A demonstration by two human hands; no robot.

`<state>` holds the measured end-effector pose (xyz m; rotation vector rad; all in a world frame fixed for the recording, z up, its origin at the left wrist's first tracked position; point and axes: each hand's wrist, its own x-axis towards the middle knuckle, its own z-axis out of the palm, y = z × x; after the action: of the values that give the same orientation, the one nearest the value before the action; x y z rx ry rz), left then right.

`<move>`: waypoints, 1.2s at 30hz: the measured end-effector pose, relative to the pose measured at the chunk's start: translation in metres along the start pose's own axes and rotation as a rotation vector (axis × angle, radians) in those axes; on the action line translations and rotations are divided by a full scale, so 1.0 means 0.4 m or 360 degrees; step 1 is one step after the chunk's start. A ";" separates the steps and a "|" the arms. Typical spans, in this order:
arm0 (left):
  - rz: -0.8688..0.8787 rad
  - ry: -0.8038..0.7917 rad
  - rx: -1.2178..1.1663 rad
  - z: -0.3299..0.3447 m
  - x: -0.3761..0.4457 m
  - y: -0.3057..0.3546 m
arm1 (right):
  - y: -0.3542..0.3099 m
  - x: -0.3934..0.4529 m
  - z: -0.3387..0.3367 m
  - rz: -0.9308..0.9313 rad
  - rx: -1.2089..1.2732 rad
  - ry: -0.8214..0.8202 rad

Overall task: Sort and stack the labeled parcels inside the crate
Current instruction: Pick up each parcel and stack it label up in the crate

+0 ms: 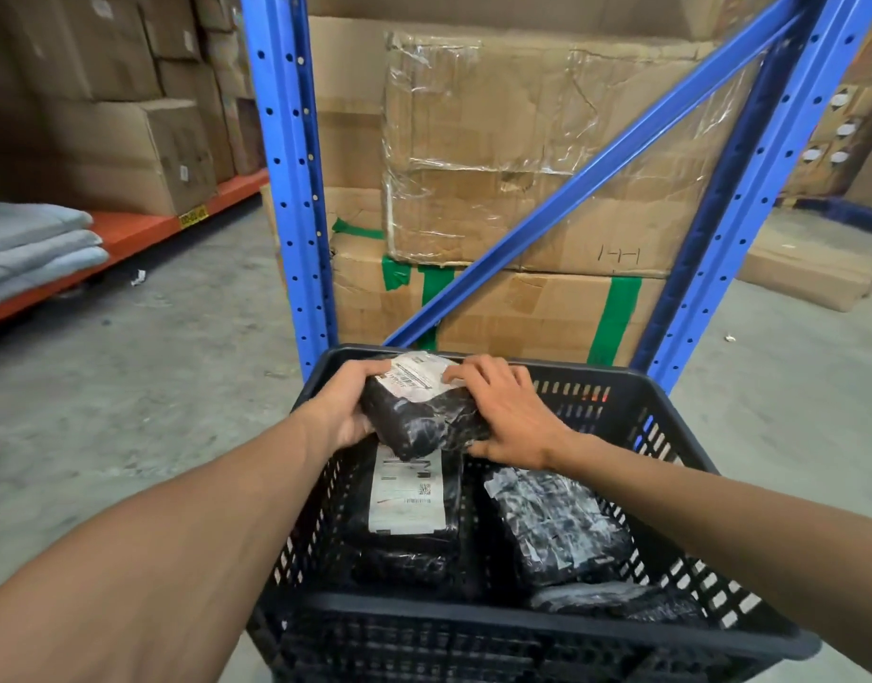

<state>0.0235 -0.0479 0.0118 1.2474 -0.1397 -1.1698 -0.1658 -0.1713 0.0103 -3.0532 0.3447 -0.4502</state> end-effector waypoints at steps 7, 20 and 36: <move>0.0251 0.0007 -0.0058 -0.011 -0.016 -0.018 | -0.014 0.003 0.038 0.0974 0.1690 -0.0359; 0.0265 -0.0293 0.0310 -0.027 -0.019 -0.010 | 0.040 0.044 0.036 0.1028 0.2075 -0.0275; -0.0619 0.0184 0.1034 -0.017 0.040 -0.075 | -0.083 -0.001 0.176 0.2012 0.2283 0.0046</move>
<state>0.0170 -0.0513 -0.0221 1.9751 -0.2066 -1.4383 -0.1389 -0.1386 -0.0550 -1.1050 1.1323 -0.3444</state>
